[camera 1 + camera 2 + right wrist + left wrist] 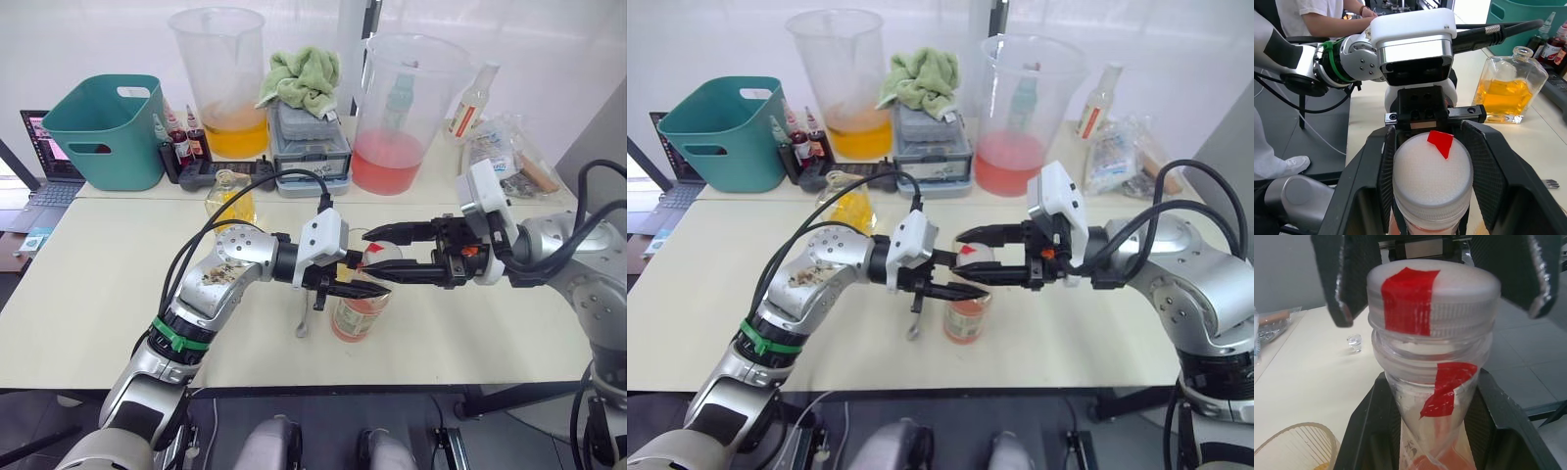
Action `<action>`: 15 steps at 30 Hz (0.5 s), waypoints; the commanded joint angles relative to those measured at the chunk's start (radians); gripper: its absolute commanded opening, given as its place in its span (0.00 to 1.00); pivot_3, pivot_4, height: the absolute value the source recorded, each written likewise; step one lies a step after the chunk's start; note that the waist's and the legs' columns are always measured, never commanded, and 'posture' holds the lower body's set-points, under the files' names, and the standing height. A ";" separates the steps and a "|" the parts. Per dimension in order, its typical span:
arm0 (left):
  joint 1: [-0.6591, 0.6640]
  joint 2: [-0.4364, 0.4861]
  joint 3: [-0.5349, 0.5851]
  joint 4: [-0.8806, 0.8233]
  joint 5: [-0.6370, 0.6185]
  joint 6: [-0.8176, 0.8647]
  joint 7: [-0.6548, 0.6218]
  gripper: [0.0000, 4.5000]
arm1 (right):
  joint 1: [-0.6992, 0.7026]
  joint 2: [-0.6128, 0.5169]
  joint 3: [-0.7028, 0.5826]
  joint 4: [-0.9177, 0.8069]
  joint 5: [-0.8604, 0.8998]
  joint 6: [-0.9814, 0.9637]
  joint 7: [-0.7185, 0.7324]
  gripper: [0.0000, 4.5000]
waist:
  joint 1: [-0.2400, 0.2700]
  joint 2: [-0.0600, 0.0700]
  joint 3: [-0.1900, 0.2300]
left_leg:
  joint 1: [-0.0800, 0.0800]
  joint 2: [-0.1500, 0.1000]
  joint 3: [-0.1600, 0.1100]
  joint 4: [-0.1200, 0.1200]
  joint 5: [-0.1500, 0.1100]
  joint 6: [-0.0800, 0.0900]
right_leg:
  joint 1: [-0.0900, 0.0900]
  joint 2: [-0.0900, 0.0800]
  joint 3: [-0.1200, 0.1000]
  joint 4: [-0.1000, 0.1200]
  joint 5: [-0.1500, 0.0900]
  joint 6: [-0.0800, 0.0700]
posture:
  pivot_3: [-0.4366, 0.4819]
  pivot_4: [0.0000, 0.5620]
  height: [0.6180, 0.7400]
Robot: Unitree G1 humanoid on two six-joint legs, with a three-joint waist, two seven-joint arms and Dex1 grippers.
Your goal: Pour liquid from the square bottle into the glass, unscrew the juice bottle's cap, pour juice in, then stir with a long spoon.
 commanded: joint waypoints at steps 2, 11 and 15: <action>0.027 0.019 -0.042 0.013 0.053 0.021 0.004 0.28 | -0.061 -0.022 0.047 0.064 -0.062 -0.088 0.141 0.37 | 0.000 0.000 0.000 | 0.000 0.000 0.000 0.000 0.000 0.000 | 0.000 0.000 0.000 0.000 0.000 0.000 | 0.48 0.27 1.00; 0.032 0.025 -0.044 -0.006 0.053 0.033 0.009 0.28 | -0.242 -0.006 0.169 0.292 -0.189 -0.287 0.474 0.37 | -0.004 0.000 0.000 | 0.000 0.000 0.000 0.000 0.001 0.001 | 0.000 0.001 0.000 0.000 0.000 0.000 | 0.48 0.27 1.00; 0.034 0.023 -0.047 -0.013 0.053 0.039 0.011 0.28 | -0.285 0.004 0.202 0.331 -0.177 -0.318 0.532 0.35 | -0.007 0.000 0.000 | 0.000 0.000 0.000 0.000 0.000 0.000 | 0.000 0.001 0.000 0.000 0.000 0.000 | 0.48 0.27 1.00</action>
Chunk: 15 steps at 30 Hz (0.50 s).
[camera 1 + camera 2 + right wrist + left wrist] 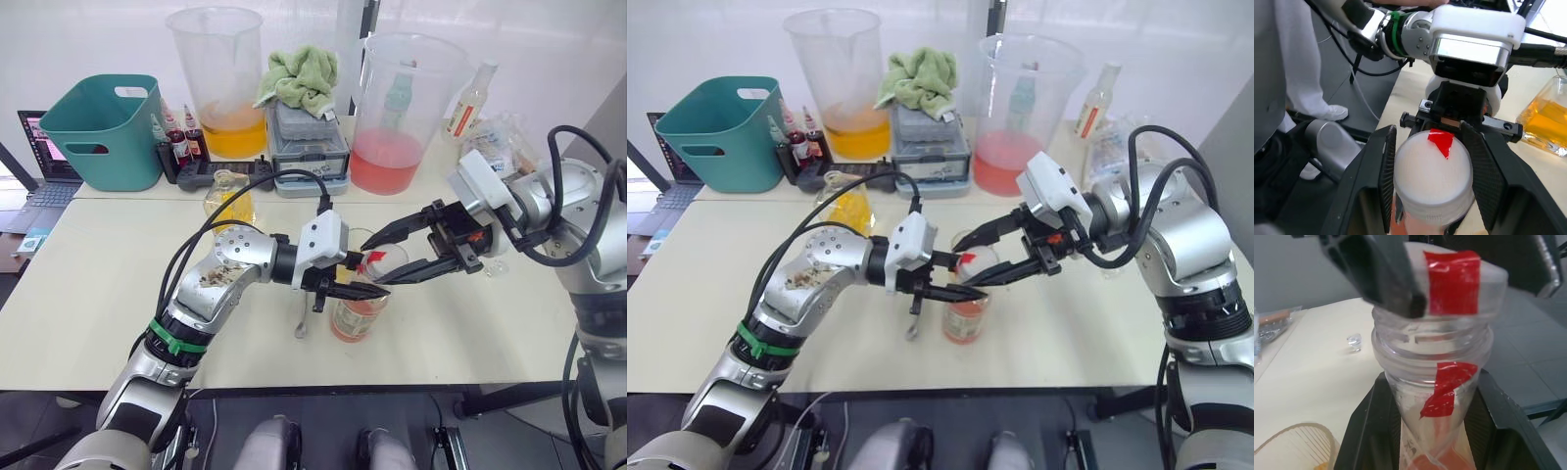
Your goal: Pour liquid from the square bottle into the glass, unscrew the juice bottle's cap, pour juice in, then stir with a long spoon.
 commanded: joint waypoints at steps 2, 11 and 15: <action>0.025 0.013 -0.051 0.013 0.051 0.027 0.005 0.28 | -0.042 -0.005 0.018 0.032 0.016 -0.047 0.051 0.35 | -0.002 0.000 0.000 | 0.000 0.000 0.000 0.000 -0.001 -0.003 | 0.000 0.000 0.000 0.000 0.000 0.000 | 0.48 0.27 1.00; 0.025 0.012 -0.052 0.010 0.051 0.029 0.008 0.28 | -0.056 -0.004 0.016 0.055 0.023 -0.063 0.051 0.35 | -0.004 0.000 0.000 | 0.000 0.000 0.000 0.000 -0.002 -0.005 | 0.000 0.000 0.000 0.000 0.000 0.000 | 0.48 0.27 1.00; 0.023 -0.001 -0.060 0.018 0.051 0.022 0.008 0.28 | -0.096 -0.029 -0.087 0.056 0.098 0.064 -0.008 0.35 | -0.003 0.000 0.000 | 0.000 0.000 0.000 0.000 -0.002 -0.005 | 0.000 -0.001 0.000 0.000 0.000 0.000 | 0.48 0.27 1.00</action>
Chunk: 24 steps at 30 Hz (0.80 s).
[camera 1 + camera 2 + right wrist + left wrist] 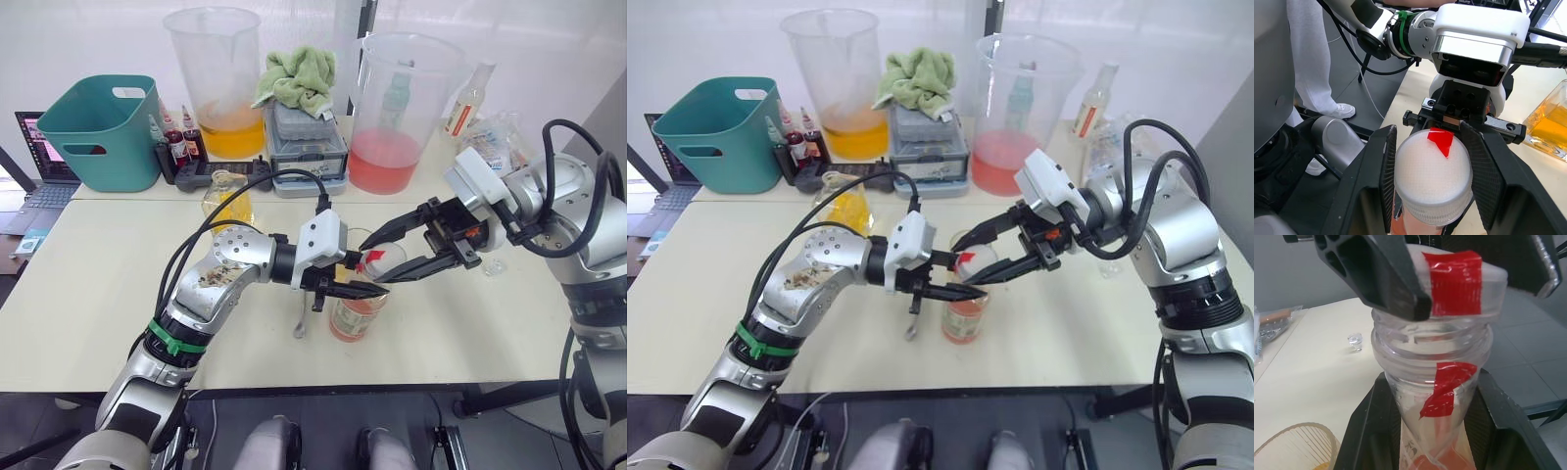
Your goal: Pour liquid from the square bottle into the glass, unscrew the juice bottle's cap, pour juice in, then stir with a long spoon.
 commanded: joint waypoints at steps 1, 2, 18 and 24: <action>0.020 -0.005 -0.062 0.026 0.052 0.015 0.001 0.28 | -0.077 -0.040 -0.139 0.015 0.072 0.100 -0.031 0.35 | 0.002 0.000 0.000 | 0.000 0.000 0.000 0.000 0.000 0.000 | 0.000 -0.001 0.000 0.000 0.000 0.000 | 0.48 0.27 1.00; 0.018 -0.009 -0.063 0.031 0.053 0.012 0.000 0.28 | -0.087 -0.056 -0.166 0.032 0.074 0.122 -0.048 0.35 | 0.004 0.000 0.000 | 0.000 0.000 0.000 0.000 0.000 0.000 | 0.000 -0.001 0.000 0.000 0.000 0.000 | 0.48 0.27 1.00; 0.012 -0.043 -0.057 0.056 0.063 -0.006 0.000 0.28 | 0.021 -0.181 -0.453 0.285 -0.015 0.179 -0.307 0.35 | 0.015 0.000 0.000 | 0.000 -0.002 0.001 0.000 -0.001 0.001 | 0.001 -0.003 0.000 -0.001 0.001 0.001 | 0.48 0.27 1.00; 0.015 -0.051 -0.045 0.049 0.061 -0.007 0.020 0.28 | 0.128 -0.194 -0.583 0.569 -0.173 0.035 -0.608 0.35 | 0.015 0.001 0.000 | 0.000 -0.002 0.002 0.000 -0.001 0.000 | 0.001 -0.003 0.000 -0.001 0.001 0.001 | 0.48 0.27 1.00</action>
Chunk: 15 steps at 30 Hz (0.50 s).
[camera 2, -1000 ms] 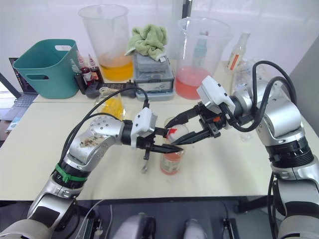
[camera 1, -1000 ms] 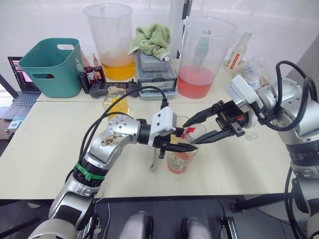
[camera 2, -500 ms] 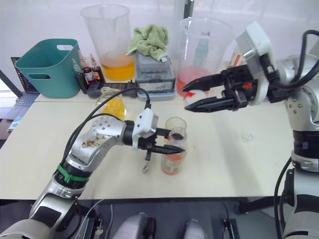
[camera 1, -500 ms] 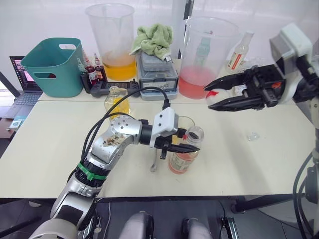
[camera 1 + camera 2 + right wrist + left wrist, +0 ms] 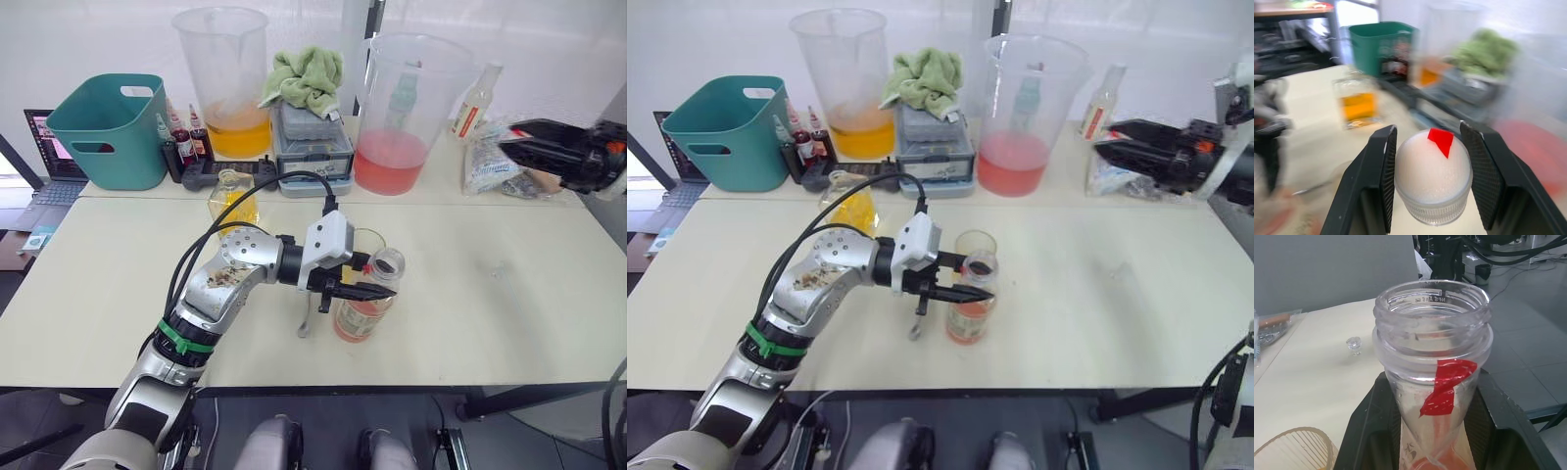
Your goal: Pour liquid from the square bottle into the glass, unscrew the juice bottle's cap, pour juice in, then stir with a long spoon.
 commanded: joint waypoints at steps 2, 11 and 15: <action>0.020 -0.012 -0.033 0.019 0.046 0.014 0.038 0.28 | 0.026 -0.012 -0.124 0.167 -0.092 -0.094 -0.272 0.35 | -0.003 0.003 0.000 | 0.000 0.000 0.001 0.000 0.000 0.000 | 0.004 0.000 0.001 0.000 0.000 0.000 | 0.48 0.27 1.00; 0.014 -0.014 0.005 -0.016 0.011 0.080 0.069 0.28 | 0.105 0.079 -0.173 0.396 -0.179 -0.312 -0.513 0.35 | -0.017 0.009 0.000 | 0.000 0.000 0.001 0.000 0.001 0.000 | 0.006 0.002 0.001 0.000 0.000 0.000 | 0.48 0.27 1.00; 0.014 -0.010 0.022 -0.048 -0.001 0.110 0.078 0.28 | 0.152 0.118 -0.127 0.483 -0.249 -0.417 -0.567 0.35 | -0.020 0.011 0.000 | 0.000 -0.001 0.000 0.000 0.005 0.007 | 0.006 0.002 0.001 0.000 0.000 0.001 | 0.48 0.27 1.00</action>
